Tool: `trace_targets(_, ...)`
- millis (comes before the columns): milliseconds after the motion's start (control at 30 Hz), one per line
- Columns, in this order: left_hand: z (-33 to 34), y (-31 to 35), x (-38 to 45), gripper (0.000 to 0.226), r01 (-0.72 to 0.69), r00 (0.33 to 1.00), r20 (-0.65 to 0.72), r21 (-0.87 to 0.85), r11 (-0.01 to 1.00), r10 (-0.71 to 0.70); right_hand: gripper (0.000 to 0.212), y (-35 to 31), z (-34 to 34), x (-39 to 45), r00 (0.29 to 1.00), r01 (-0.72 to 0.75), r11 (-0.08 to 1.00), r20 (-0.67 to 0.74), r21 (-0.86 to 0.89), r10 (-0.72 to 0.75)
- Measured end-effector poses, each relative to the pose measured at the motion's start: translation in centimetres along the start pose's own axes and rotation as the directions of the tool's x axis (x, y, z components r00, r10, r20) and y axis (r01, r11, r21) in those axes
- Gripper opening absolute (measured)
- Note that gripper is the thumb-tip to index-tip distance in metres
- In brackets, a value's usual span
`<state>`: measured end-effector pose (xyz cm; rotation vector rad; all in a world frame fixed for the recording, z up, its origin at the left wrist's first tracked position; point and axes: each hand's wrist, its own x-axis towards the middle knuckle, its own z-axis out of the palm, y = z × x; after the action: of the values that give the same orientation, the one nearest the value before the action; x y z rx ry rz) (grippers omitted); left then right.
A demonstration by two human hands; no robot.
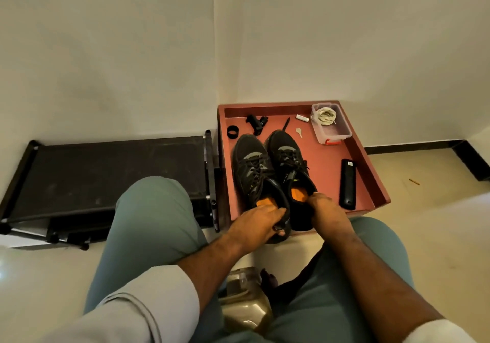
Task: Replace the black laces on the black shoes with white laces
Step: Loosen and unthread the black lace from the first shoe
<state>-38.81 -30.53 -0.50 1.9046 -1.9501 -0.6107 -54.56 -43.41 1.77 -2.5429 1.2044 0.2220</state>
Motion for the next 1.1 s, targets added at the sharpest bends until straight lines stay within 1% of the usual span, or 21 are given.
trace_targets(67,-0.1,0.3,0.6,0.043,0.039,0.994,0.097,0.029,0.999,-0.041,0.028,0.4,-0.7,-0.1,1.0,-0.019,0.998,0.013,-0.052,0.02)
trace_targets(167,-0.2,0.2,0.6,0.034,0.057,0.983,0.171,0.085,0.995,-0.071,0.031,1.2,-0.9,-0.1,0.997,-0.001,0.991,0.079,-0.133,0.012)
trace_targets(233,-0.6,-0.5,0.5,0.048,0.054,0.98,0.188,0.045,0.998,-0.061,0.032,1.0,-0.9,-0.3,0.997,0.016,0.994,0.082,-0.111,-0.007)
trace_targets(267,-1.1,-0.8,0.3,0.06,0.053,0.984,0.174,-0.016,0.998,-0.05,0.034,0.7,-0.9,-0.6,0.999,0.026,0.997,0.038,-0.068,-0.023)
trace_targets(300,-1.7,-1.1,-0.1,0.068,0.067,0.992,0.116,-0.106,0.992,-0.055,0.036,0.3,-0.9,-0.8,0.998,0.051,0.999,-0.03,-0.017,-0.052)
trace_targets(333,-2.2,-1.2,-0.4,0.07,0.091,0.996,0.003,-0.208,0.974,-0.092,0.036,-0.3,-0.9,-1.0,0.99,0.094,0.995,-0.111,0.039,-0.09)
trace_targets(367,-2.6,-1.5,-0.7,0.063,0.12,0.976,-0.135,-0.322,0.939,-0.171,0.033,-1.1,-1.1,-1.0,0.974,0.145,0.985,-0.186,0.093,-0.126)
trace_targets(400,-2.8,-1.9,-0.8,0.05,0.143,0.924,-0.268,-0.418,0.897,-0.272,0.029,-1.9,-1.2,-0.8,0.96,0.187,0.972,-0.238,0.145,-0.149)
trace_targets(433,-2.9,-2.3,-0.7,0.038,0.183,0.86,-0.345,-0.478,0.859,-0.375,0.026,-2.8,-1.4,-0.5,0.948,0.224,0.954,-0.27,0.198,-0.167)
trace_targets(467,-3.0,-2.8,-0.6,0.033,0.247,0.817,-0.349,-0.506,0.826,-0.458,0.026,-3.7,-1.4,-0.1,0.942,0.254,0.934,-0.286,0.253,-0.178)
trace_targets(500,-3.0,-3.2,-0.5,0.036,0.314,0.805,-0.301,-0.514,0.798,-0.511,0.028,-4.4,-1.2,0.6,0.938,0.277,0.91,-0.293,0.307,-0.187)
trace_targets(567,-2.6,-3.7,-0.4,0.044,0.416,0.82,-0.178,-0.468,0.78,-0.544,0.036,-5.6,-0.9,2.2,0.95,0.278,0.877,-0.247,0.391,-0.191)
trace_targets(600,-2.4,-3.6,-0.3,0.043,0.443,0.826,-0.145,-0.432,0.786,-0.545,0.041,-6.1,-0.9,3.1,0.962,0.253,0.873,-0.2,0.418,-0.184)
trace_targets(667,-1.9,-3.3,-0.1,0.029,0.45,0.817,-0.161,-0.424,0.786,-0.554,0.049,-6.7,-1.1,4.8,0.977,0.211,0.881,-0.103,0.424,-0.185)
trace_targets(767,-2.0,-3.3,0.0,0.004,0.416,0.797,-0.248,-0.435,0.799,-0.55,0.054,-7.4,-1.7,7.1,0.969,0.23,0.919,0.013,0.321,-0.247)
trace_targets(833,-2.1,-3.5,-0.2,0.001,0.41,0.82,-0.239,-0.387,0.826,-0.519,0.049,-7.7,-2.1,7.9,0.953,0.249,0.947,0.121,0.204,-0.277)
trace_targets(867,-2.1,-3.6,-0.4,0.004,0.414,0.835,-0.22,-0.352,0.839,-0.504,0.044,-7.8,-2.2,8.2,0.95,0.254,0.955,0.144,0.153,-0.276)
trace_targets(933,-2.0,-3.8,-0.7,0.024,0.413,0.868,-0.169,-0.274,0.869,-0.466,0.033,-7.8,-2.2,8.4,0.961,0.226,0.965,0.135,0.133,-0.243)
trace_targets(1000,-1.8,-3.9,-0.9,0.043,0.422,0.877,-0.116,-0.274,0.864,-0.466,0.02,-7.6,-2.3,8.5,0.972,0.198,0.969,0.096,0.147,-0.214)
trace_targets(1033,-1.8,-3.9,-0.9,0.041,0.432,0.867,-0.11,-0.316,0.845,-0.485,0.015,-7.4,-2.4,8.3,0.975,0.192,0.97,0.081,0.15,-0.206)
trace_targets(1100,-1.7,-4.0,-0.7,0.021,0.449,0.828,-0.141,-0.41,0.794,-0.542,0.012,-7.2,-2.3,8.0,0.981,0.175,0.97,0.058,0.168,-0.187)
